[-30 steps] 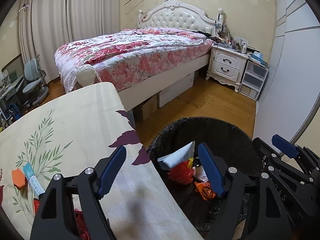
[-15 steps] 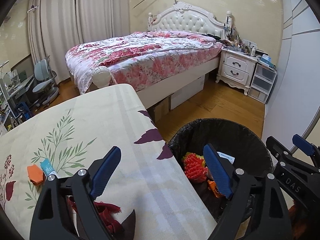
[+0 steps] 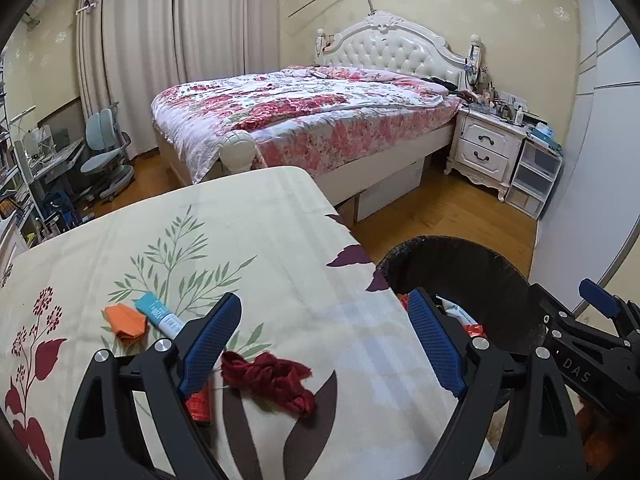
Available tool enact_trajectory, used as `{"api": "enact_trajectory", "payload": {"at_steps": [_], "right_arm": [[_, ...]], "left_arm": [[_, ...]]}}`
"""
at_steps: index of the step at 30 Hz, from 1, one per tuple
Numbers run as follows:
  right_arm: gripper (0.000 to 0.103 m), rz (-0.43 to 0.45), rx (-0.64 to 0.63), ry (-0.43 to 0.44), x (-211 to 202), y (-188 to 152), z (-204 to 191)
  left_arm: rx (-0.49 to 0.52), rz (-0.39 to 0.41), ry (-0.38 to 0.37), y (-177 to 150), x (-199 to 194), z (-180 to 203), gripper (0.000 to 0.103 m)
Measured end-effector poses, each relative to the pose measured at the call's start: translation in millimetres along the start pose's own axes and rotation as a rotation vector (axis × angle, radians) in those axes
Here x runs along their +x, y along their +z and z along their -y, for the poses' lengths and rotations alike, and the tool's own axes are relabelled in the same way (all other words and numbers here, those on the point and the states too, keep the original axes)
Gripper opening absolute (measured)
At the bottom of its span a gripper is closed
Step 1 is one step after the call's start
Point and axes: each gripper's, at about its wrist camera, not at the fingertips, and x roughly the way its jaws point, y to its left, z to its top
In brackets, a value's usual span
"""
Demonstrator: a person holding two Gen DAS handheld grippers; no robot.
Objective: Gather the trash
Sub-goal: 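Move back to the bed and grasp the red can with the left gripper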
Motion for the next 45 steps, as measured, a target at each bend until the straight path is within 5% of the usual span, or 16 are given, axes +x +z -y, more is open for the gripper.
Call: {"api": "enact_trajectory", "payload": {"at_steps": [19, 29, 32, 39, 45], "right_arm": [[0.086, -0.034, -0.097, 0.117, -21.2, -26.0, -60.5], [0.086, -0.061, -0.154, 0.173, -19.8, -35.4, -94.7], [0.087, -0.066, -0.167, 0.183, -19.7, -37.2, -101.7], [0.087, -0.077, -0.19, 0.212, -19.6, -38.4, -114.3], [0.087, -0.092, -0.212, 0.249, -20.8, -41.3, -126.7]], "left_arm": [[-0.095, -0.05, 0.118, -43.1, -23.4, -80.7, 0.085], [-0.085, -0.099, 0.126, -55.0, -11.7, -90.5, 0.085], [-0.07, -0.121, 0.112, -55.0, -6.2, -88.8, 0.075], [-0.061, -0.178, 0.065, -59.8, 3.0, -87.8, 0.028], [-0.061, -0.167, 0.047, -63.6, -7.4, -87.5, 0.027]]}}
